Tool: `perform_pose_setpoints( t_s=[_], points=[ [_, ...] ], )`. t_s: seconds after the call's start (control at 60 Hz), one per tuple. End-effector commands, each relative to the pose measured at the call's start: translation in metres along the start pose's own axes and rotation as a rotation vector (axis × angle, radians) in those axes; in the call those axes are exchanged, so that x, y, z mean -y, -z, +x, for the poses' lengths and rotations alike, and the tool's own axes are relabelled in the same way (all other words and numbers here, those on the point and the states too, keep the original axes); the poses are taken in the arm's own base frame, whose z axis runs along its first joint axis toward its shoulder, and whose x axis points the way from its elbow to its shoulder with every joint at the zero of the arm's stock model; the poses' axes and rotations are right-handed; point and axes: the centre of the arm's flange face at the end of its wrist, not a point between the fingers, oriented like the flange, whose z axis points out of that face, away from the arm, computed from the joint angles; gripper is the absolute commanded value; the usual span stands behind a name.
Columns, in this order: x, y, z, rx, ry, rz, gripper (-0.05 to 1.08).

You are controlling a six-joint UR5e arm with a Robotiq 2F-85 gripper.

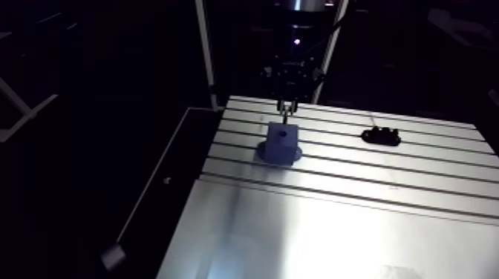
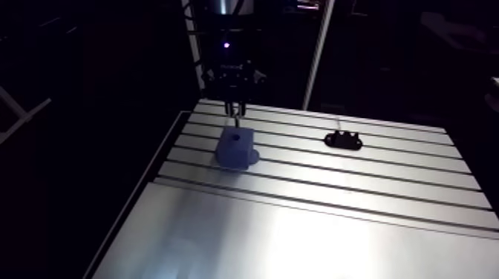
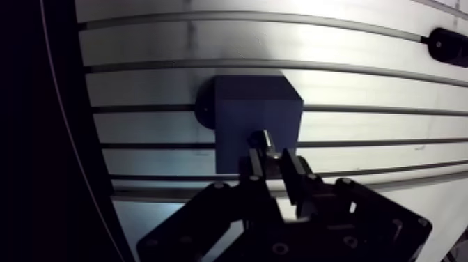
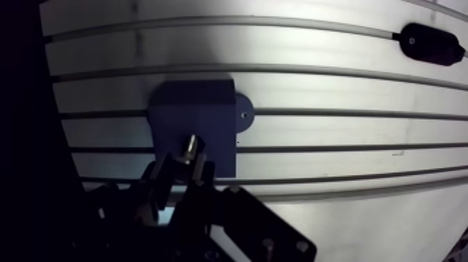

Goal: Pick up the M10 bolt and insert it into the hex recess until seated.

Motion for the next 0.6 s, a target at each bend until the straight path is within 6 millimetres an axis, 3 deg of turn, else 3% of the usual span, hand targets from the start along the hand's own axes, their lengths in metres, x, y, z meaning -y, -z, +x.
perform_pose_setpoints(
  t_s=[0.017, 0.6],
  points=[
    [-0.0002, -0.0043, -0.0015, 0.005, 0.001, -0.001, 0.75],
    [0.0037, -0.0078, -0.0045, 0.009, 0.013, -0.005, 0.75]
  ],
)
